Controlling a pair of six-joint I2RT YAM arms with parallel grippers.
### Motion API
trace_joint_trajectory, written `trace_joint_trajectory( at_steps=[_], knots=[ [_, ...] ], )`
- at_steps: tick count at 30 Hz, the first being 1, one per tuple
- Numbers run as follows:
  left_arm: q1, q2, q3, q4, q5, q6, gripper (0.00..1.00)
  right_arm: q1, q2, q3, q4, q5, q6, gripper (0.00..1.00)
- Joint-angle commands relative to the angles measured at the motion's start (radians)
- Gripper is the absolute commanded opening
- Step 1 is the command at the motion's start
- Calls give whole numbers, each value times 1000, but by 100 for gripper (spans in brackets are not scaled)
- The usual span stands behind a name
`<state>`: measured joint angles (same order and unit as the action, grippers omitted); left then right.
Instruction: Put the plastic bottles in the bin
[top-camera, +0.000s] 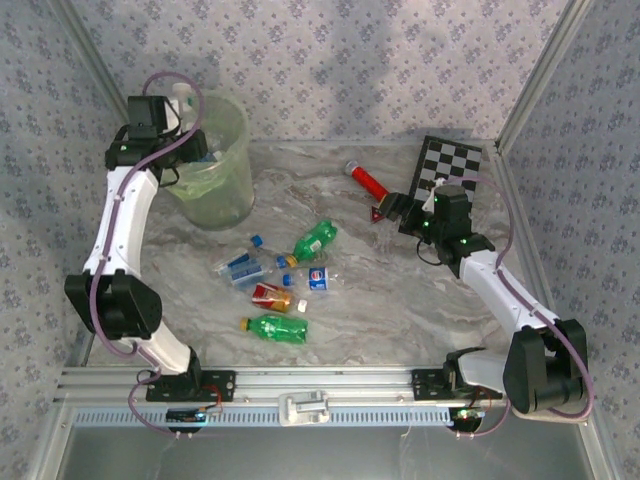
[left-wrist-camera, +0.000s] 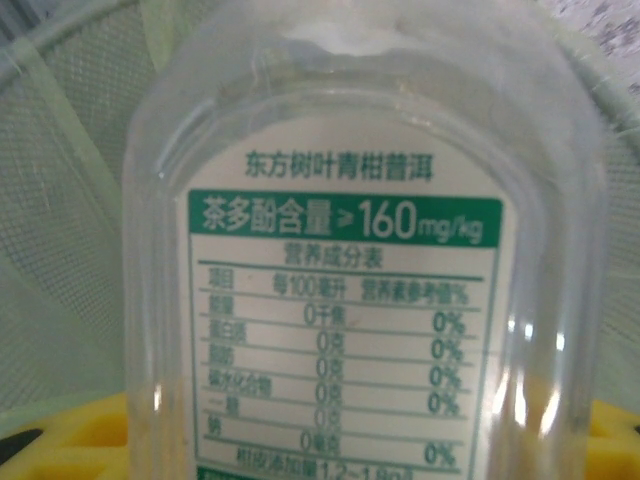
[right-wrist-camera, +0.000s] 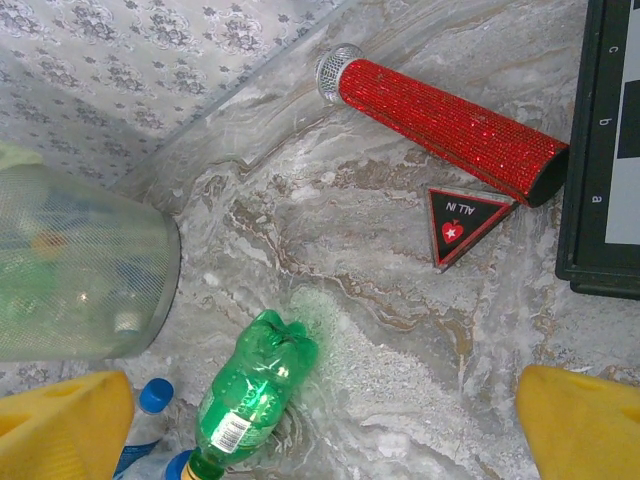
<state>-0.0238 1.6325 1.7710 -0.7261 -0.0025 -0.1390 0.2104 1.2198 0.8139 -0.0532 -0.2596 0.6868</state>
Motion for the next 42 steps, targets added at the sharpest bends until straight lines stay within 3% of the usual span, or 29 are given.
trace_joint_trajectory(
  at_steps=[1, 9, 17, 25, 34, 42],
  knots=[
    [9, 22, 34, -28, -19, 3, 52, -7, -31, -10, -23, -4, -20, 100],
    [12, 59, 63, -45, -18, -6, 60, -9, -47, -4, -42, -1, -28, 100],
    [12, 45, 68, -37, -6, -23, 85, -11, -90, -8, -62, 16, -35, 100],
    [11, -27, 49, -13, 33, -56, 97, 12, -102, -9, -61, 36, -50, 100],
    [-17, -215, -140, 116, 164, -128, 100, 136, -88, -7, -17, 71, -175, 100],
    [-107, -432, -459, 253, 234, -207, 100, 361, -23, 16, 10, 79, -330, 100]
  ],
)
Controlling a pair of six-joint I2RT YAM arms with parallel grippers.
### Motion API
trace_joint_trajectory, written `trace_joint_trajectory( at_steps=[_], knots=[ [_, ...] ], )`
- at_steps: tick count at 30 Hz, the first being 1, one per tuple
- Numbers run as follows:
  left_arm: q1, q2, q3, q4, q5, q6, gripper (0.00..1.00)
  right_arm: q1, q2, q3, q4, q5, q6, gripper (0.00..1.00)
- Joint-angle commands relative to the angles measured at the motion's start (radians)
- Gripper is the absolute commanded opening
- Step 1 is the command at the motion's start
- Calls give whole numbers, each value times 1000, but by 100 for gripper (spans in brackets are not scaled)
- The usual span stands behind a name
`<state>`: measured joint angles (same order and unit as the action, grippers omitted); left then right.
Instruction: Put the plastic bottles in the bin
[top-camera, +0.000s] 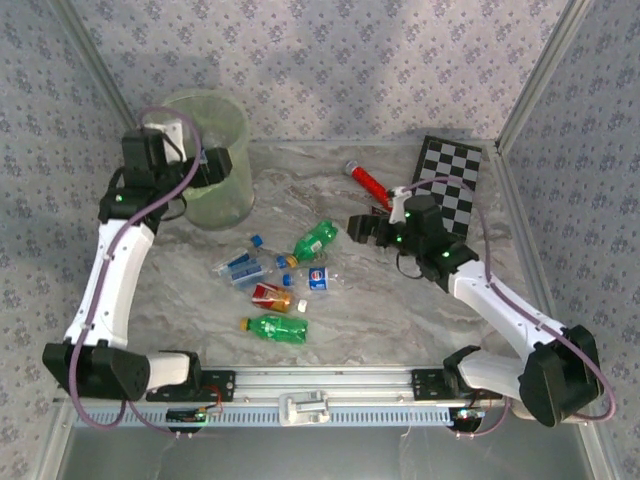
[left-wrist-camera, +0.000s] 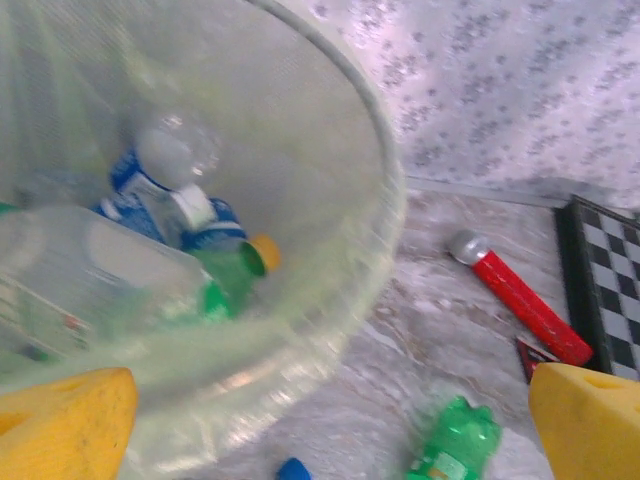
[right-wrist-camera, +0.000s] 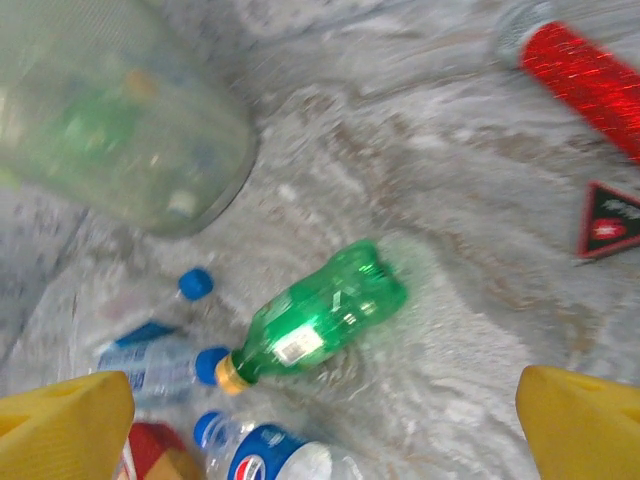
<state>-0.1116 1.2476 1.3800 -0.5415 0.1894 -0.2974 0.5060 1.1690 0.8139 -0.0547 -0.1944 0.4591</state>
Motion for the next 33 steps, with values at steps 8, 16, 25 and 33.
trace_joint_trajectory(
  at_steps=[8, 16, 25, 33],
  knots=[
    [-54, -234, -398, 161, 40, -200, 100, 325, 112, 15, 29, 17, -255, 98],
    [-53, -351, -630, 267, -76, -313, 100, 547, 206, 37, 16, 32, -376, 97],
    [-46, -347, -738, 380, -140, -376, 100, 681, 370, 135, -69, 89, -493, 97],
    [-38, -340, -781, 408, -142, -370, 100, 725, 500, 216, -132, 153, -582, 97]
  ],
)
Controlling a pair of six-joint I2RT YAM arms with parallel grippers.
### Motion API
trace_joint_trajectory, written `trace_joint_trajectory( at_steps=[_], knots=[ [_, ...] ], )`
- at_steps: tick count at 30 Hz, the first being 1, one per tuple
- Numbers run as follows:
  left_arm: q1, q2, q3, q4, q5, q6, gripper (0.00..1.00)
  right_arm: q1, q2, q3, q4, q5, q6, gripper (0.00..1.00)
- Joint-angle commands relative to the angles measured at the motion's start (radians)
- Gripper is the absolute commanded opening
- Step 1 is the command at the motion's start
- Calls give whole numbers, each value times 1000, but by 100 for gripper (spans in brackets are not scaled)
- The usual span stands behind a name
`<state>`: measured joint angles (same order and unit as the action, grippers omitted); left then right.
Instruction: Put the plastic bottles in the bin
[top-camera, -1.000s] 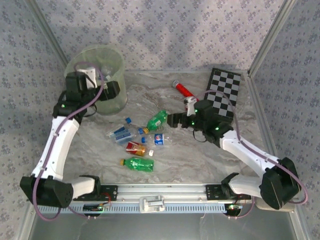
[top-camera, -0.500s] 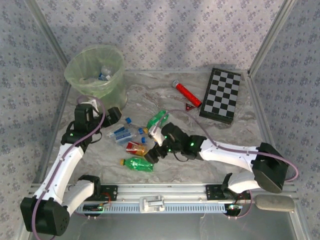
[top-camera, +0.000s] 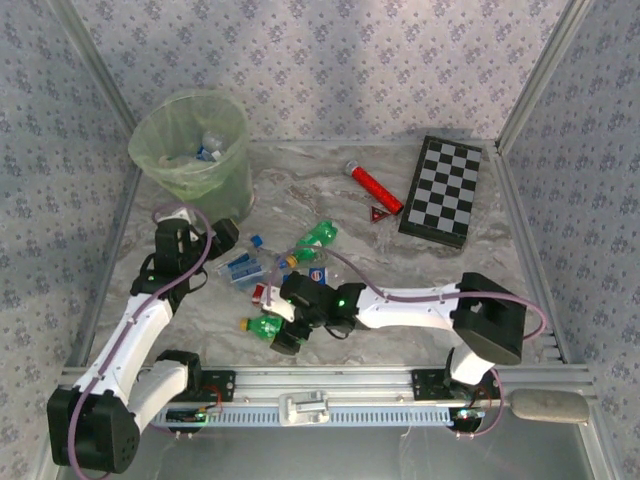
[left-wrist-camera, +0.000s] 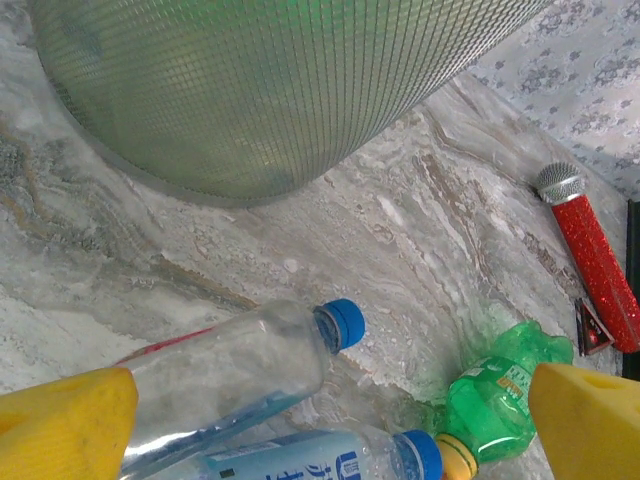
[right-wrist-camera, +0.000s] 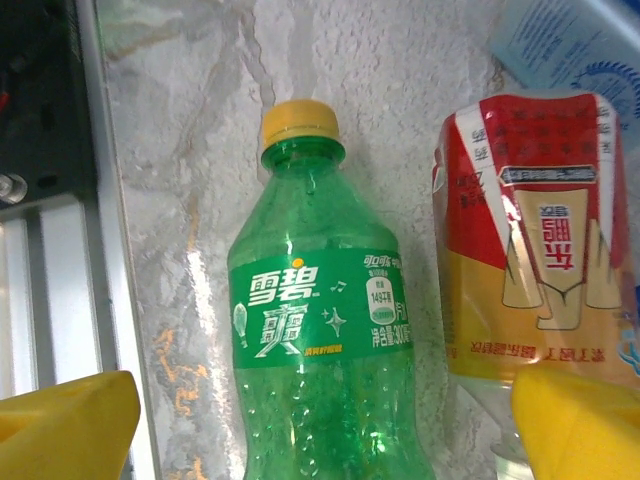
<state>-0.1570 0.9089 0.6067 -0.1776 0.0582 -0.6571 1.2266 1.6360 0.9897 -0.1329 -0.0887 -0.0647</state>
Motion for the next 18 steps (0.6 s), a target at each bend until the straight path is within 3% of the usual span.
trace_joint_trajectory(
  at_steps=[1, 15, 18],
  knots=[
    [8, -1, -14, 44, -8, -9, 100, 4, 47, 46, -58, 52, -63, 97],
    [26, -6, -28, 49, 5, 1, 100, 14, 157, 76, -101, 155, -117, 93],
    [29, -5, -19, 44, 9, 1, 100, 19, 166, 75, -95, 156, -124, 87]
  ],
)
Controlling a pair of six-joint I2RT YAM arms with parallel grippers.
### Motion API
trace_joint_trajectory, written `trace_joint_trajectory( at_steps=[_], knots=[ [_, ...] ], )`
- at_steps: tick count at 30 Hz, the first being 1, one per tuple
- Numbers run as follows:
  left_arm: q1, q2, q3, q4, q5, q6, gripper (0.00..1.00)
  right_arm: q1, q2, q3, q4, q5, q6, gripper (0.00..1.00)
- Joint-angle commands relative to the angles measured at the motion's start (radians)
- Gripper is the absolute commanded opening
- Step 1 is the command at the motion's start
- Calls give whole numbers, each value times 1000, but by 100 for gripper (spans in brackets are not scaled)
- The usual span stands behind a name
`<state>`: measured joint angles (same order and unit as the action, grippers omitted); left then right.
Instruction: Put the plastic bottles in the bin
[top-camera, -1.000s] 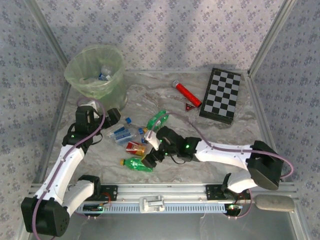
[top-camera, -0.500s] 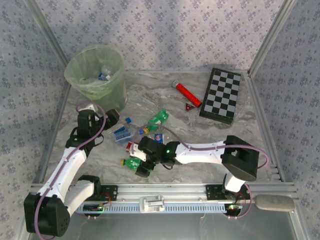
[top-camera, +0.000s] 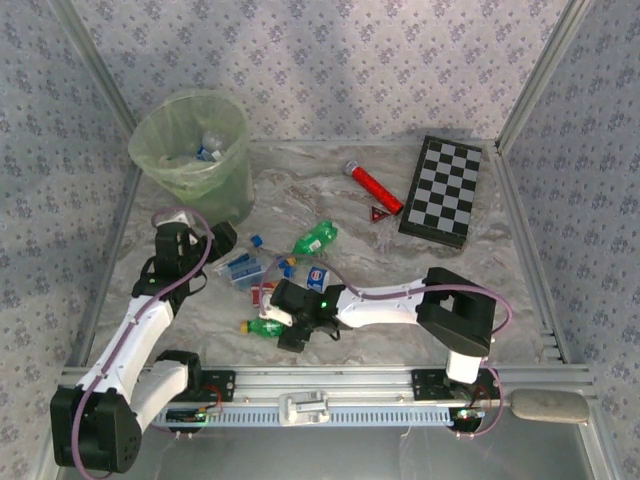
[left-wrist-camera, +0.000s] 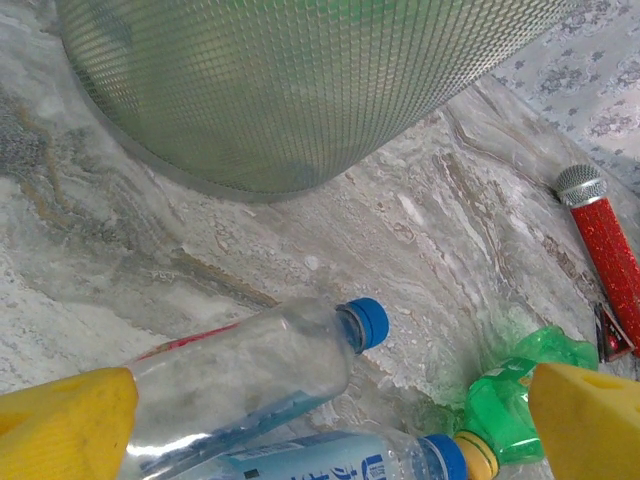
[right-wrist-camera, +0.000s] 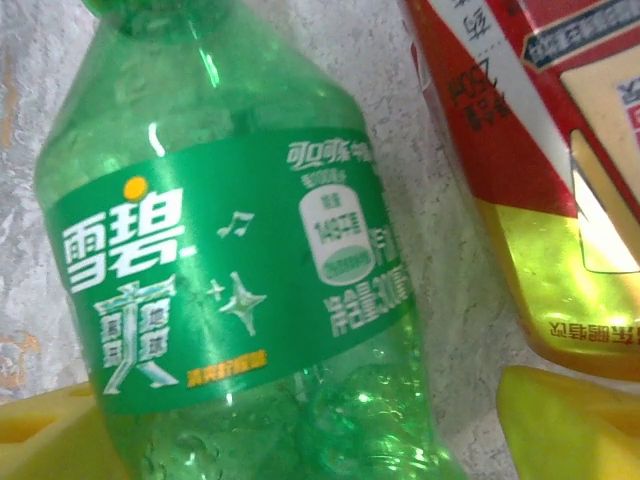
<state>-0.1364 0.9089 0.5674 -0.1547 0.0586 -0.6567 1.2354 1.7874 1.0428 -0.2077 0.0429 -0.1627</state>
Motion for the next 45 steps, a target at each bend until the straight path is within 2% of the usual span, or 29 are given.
trace_joint_trajectory(
  at_steps=[1, 8, 11, 13, 19, 26, 33, 39, 45],
  knots=[
    [9, -7, 23, 20, 10, -1, 100, 10, 14, 22, -19, 25, -30, 85],
    [9, -7, 42, 25, 18, -19, 100, 13, -17, 24, -15, 11, -59, 64],
    [9, -1, 48, 41, 30, -30, 100, 4, -47, 39, -46, -36, -64, 47],
    [7, 4, 47, 58, 40, -43, 100, -7, -75, 35, -58, -71, -76, 43],
    [-5, 2, 59, 103, 61, -75, 100, -72, -210, -17, -15, -123, -20, 43],
    [-88, 21, 82, 152, 61, -101, 100, -262, -340, -76, 51, -194, 140, 43],
    [-230, 81, 115, 232, 46, -153, 100, -408, -345, -38, 32, -71, 282, 43],
    [-338, 147, 151, 324, 46, -172, 100, -452, -343, -44, 146, -69, 334, 44],
    [-380, 189, 155, 438, 78, -218, 100, -467, -336, -43, 242, -128, 327, 44]
  ],
)
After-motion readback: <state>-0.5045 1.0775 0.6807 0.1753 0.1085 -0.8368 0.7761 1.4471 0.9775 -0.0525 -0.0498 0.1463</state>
